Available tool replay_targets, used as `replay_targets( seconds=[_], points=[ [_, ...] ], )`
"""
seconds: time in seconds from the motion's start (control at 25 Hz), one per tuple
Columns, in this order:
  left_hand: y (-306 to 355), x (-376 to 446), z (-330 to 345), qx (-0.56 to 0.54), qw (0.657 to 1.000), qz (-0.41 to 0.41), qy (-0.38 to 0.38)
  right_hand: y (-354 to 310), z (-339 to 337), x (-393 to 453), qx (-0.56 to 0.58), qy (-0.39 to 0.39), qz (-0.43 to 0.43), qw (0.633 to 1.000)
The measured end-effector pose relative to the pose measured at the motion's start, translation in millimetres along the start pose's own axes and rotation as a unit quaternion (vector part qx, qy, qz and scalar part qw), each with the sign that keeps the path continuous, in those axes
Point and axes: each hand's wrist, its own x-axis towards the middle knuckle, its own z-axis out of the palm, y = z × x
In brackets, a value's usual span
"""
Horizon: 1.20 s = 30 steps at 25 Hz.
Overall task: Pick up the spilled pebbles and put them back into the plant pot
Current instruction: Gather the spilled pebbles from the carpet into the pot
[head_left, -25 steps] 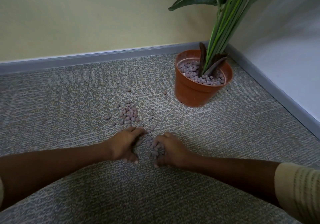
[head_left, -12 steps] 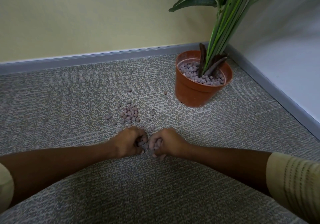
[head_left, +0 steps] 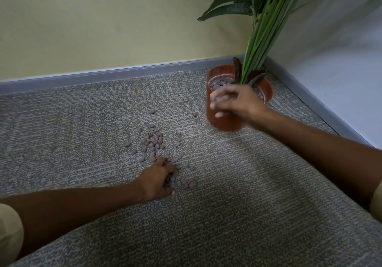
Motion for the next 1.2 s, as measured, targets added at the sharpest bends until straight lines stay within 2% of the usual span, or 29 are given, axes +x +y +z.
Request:
replay_targets(
  seconds=[0.04,0.12,0.2,0.28,0.36,0.44,0.48,0.56,0.68,0.8,0.92,1.12,1.2],
  points=[
    [2,-1,1,0.011,1.000,0.010,0.003,-4,-15,8,-0.022,0.054,-0.020,0.998],
    [5,0,3,0.027,0.999,0.028,0.005,-1,-35,22,-0.148,0.142,-0.033,0.978],
    [9,4,2,0.020,1.000,0.022,0.011,8,-42,29,-0.252,0.149,-0.009,0.956],
    [11,7,1,0.006,1.000,0.010,0.017,17,-41,32,-0.287,0.140,-0.003,0.948],
    [12,9,1,0.001,1.000,0.002,0.016,18,-35,28,-0.289,0.169,-0.044,0.941],
    [12,9,1,0.000,1.000,-0.001,0.011,19,-24,18,-0.289,0.192,-0.127,0.929],
    [12,7,2,-0.003,1.000,-0.003,0.011,23,-14,9,-0.284,0.175,-0.156,0.930],
    [11,5,2,-0.011,1.000,-0.008,0.012,38,14,-14,-0.289,0.075,-0.177,0.938],
    [8,3,3,-0.022,0.999,-0.020,0.023,72,58,-46,-0.303,-0.121,-0.122,0.937],
    [9,1,3,-0.045,0.998,-0.030,0.030,92,86,-59,-0.303,-0.207,-0.090,0.926],
    [12,-1,1,-0.045,0.998,-0.034,0.034,100,111,-67,-0.337,-0.241,-0.117,0.902],
    [15,1,0,-0.006,0.997,-0.070,0.028,96,120,-63,-0.370,-0.222,-0.146,0.890],
    [15,4,0,-0.001,0.997,-0.075,0.018,96,116,-59,-0.360,-0.215,-0.140,0.897]
  ],
)
